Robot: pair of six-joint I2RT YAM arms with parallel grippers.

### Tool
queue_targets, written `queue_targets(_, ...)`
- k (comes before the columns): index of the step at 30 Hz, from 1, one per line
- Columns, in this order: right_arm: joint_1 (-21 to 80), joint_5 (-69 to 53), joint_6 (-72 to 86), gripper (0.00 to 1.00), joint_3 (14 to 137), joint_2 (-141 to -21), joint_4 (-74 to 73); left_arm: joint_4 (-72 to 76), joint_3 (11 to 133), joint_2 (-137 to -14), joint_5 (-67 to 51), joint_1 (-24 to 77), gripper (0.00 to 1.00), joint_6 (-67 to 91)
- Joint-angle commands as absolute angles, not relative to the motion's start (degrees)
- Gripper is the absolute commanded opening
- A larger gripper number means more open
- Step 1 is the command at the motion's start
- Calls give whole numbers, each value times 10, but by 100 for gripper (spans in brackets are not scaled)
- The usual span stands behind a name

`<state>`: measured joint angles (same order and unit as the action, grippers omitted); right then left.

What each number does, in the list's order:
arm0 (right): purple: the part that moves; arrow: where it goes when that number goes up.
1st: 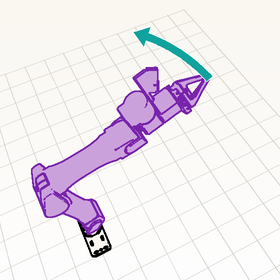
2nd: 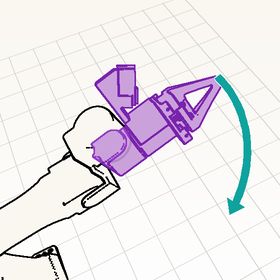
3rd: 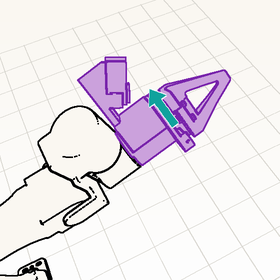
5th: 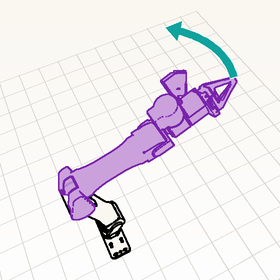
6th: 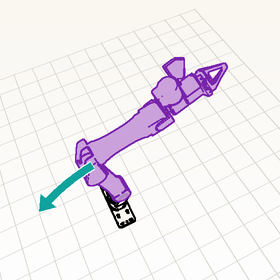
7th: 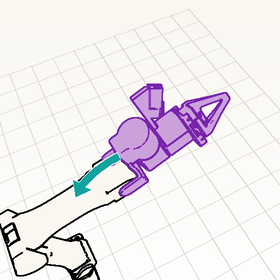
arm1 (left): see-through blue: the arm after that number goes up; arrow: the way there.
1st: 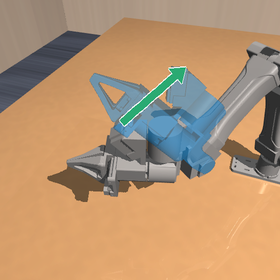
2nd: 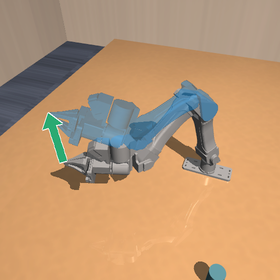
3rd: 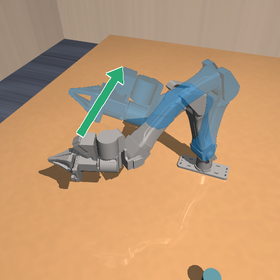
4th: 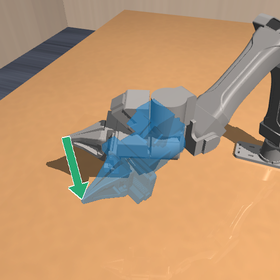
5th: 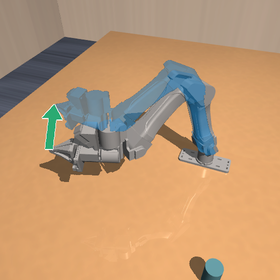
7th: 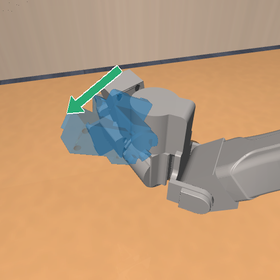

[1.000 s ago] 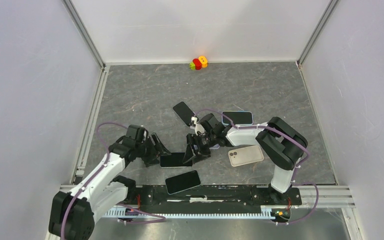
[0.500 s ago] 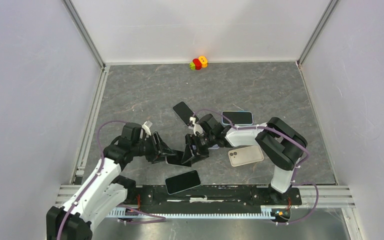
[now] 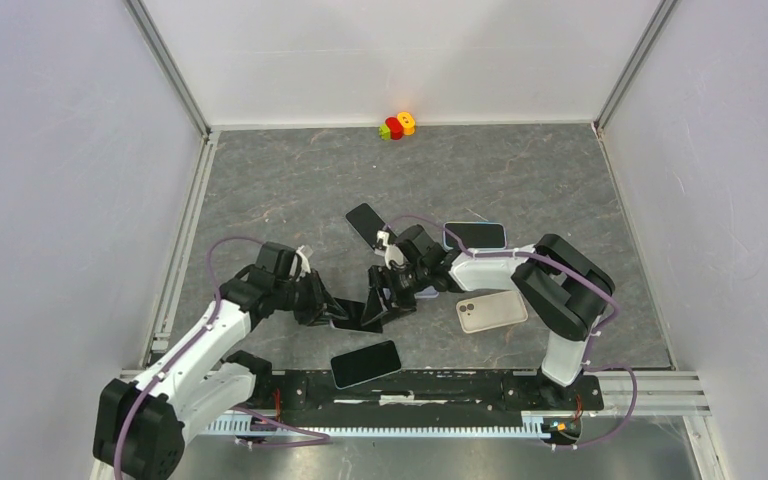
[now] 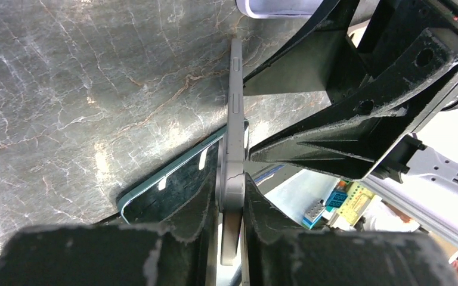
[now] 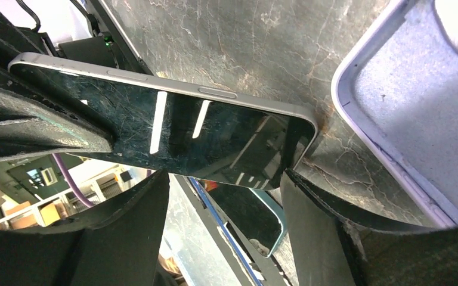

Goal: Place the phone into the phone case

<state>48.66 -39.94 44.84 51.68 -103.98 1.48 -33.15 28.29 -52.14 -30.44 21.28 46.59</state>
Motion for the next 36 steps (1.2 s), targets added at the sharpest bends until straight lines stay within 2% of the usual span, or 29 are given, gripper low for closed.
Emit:
queue_targets(1,490,-375,407,74,559,-1005,-28,-360,335,-519,-293,217,2,412)
queue_targets(5,482,-351,379,77,578,-956,-87,-392,388,-491,-290,218,2,379)
queue_targets(10,440,-361,389,80,544,-871,-91,-379,437,-470,-307,217,2,383)
queue_targets(18,289,-455,417,85,469,-747,-73,-160,412,-457,-408,217,2,514)
queue_targets(22,267,-501,422,84,481,-738,-66,-50,389,-465,-451,217,2,573)
queue_targets(25,268,-524,464,79,483,-733,-12,28,377,-478,-486,218,2,607)
queue_targets(30,268,-551,539,65,483,-729,86,35,386,-501,-493,218,2,596)
queue_targets(34,268,-563,556,51,488,-730,111,49,385,-518,-490,217,3,602)
queue_targets(36,268,-573,573,39,483,-733,136,56,386,-525,-490,218,3,603)
